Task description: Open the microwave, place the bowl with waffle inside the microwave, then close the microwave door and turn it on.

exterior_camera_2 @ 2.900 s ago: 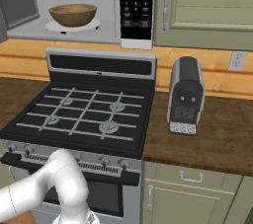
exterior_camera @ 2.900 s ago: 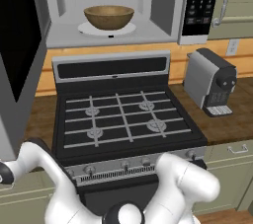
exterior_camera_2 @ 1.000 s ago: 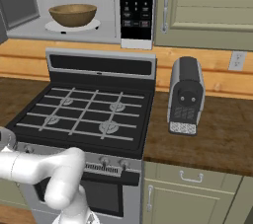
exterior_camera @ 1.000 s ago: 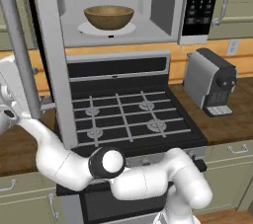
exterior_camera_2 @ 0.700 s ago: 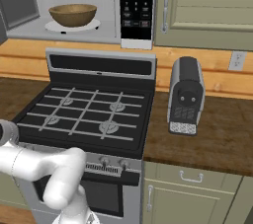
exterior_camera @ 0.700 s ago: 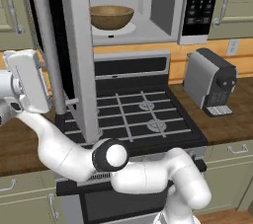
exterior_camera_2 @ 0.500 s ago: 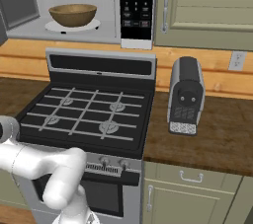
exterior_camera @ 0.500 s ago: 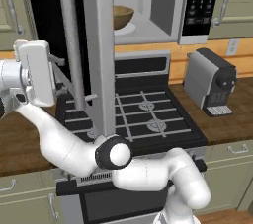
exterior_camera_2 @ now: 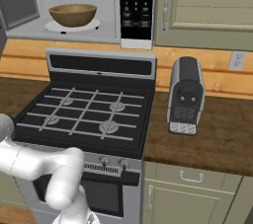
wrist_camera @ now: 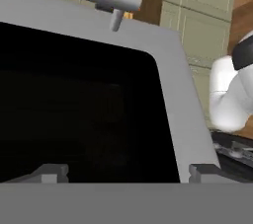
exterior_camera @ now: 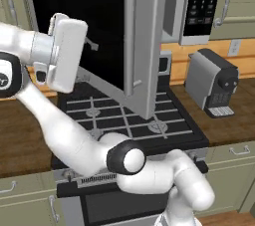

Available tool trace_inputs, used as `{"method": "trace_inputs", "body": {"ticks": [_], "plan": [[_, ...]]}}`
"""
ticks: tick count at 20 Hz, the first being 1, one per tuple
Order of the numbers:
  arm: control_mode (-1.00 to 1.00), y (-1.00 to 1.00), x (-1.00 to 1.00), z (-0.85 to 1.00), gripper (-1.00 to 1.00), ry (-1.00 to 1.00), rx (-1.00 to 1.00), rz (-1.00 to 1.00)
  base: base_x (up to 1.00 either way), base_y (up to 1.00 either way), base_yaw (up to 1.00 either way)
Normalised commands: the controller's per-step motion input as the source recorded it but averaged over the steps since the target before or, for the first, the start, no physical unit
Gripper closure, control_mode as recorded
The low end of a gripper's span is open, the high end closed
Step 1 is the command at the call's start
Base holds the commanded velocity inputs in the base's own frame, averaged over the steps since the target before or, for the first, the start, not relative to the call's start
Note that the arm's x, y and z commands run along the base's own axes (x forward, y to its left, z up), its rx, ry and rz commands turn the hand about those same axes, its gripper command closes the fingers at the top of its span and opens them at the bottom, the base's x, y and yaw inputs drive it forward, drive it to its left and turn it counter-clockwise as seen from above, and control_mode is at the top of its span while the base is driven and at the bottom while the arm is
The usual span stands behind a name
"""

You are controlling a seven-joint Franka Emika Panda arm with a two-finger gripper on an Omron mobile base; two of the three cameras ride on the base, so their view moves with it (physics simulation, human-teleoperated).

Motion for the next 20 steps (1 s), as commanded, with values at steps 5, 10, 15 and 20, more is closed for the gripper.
{"method": "trace_inputs", "body": {"ticks": [5, 10, 15, 20], "plan": [[-1.00, -0.74, 0.00, 0.00, -1.00, -0.15, 0.21, 0.14, 0.00, 0.00, 0.00], [-1.00, -0.71, 0.00, -0.05, -1.00, -0.14, 0.17, 0.17, 0.00, 0.00, 0.00], [-1.00, -0.60, 0.00, -0.15, -1.00, -0.21, 0.12, 0.16, 0.00, 0.00, 0.00], [-1.00, -0.42, 0.12, -0.14, -1.00, -0.27, 0.07, 0.15, 0.00, 0.00, 0.00]]}}
